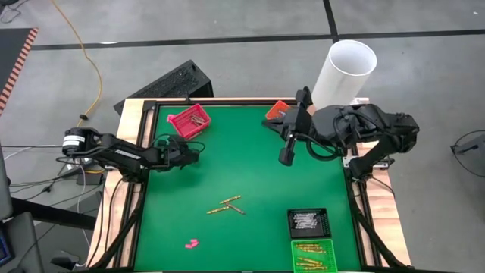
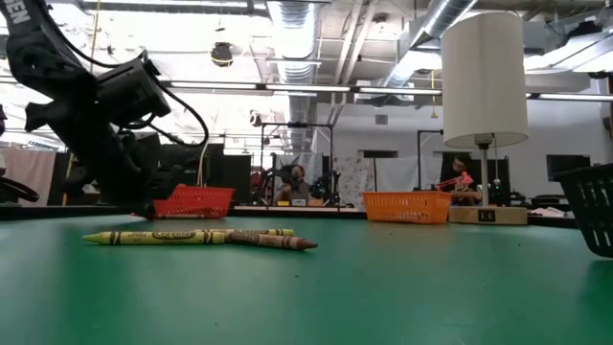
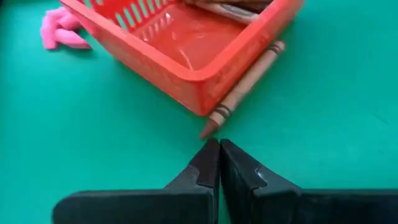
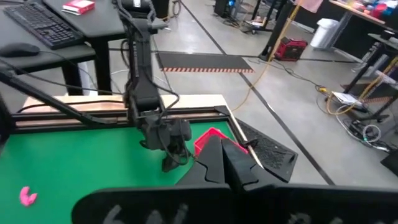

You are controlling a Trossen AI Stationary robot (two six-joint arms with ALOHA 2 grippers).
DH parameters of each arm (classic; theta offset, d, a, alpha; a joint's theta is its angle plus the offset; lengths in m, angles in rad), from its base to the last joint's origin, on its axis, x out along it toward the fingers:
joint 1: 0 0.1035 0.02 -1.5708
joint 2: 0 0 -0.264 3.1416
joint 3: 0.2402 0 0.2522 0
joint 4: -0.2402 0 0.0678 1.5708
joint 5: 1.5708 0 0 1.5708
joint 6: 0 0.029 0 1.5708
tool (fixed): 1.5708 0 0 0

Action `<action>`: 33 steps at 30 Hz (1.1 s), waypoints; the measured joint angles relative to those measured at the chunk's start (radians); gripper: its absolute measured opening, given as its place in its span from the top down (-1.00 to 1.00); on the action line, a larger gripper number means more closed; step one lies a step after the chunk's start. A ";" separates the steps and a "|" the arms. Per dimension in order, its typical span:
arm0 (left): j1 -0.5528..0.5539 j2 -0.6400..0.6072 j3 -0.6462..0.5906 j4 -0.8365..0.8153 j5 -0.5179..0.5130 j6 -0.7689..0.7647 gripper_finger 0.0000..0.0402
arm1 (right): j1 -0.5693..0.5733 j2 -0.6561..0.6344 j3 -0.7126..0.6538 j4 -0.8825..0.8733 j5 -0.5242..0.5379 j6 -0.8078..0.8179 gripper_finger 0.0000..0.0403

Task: Sort crayons
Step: Put the brown crayon into the red bin

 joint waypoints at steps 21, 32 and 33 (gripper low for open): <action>-0.259 -0.129 0.102 -0.312 0.029 -0.211 1.00 | 0.025 0.000 0.000 -0.004 0.004 -0.054 1.00; -0.228 -0.119 0.019 -0.428 -0.150 -0.464 1.00 | 0.025 0.000 0.000 -0.007 0.004 -0.053 1.00; -0.219 -0.118 0.002 -0.379 -0.147 -0.445 1.00 | 0.025 0.000 0.000 -0.007 0.004 -0.053 1.00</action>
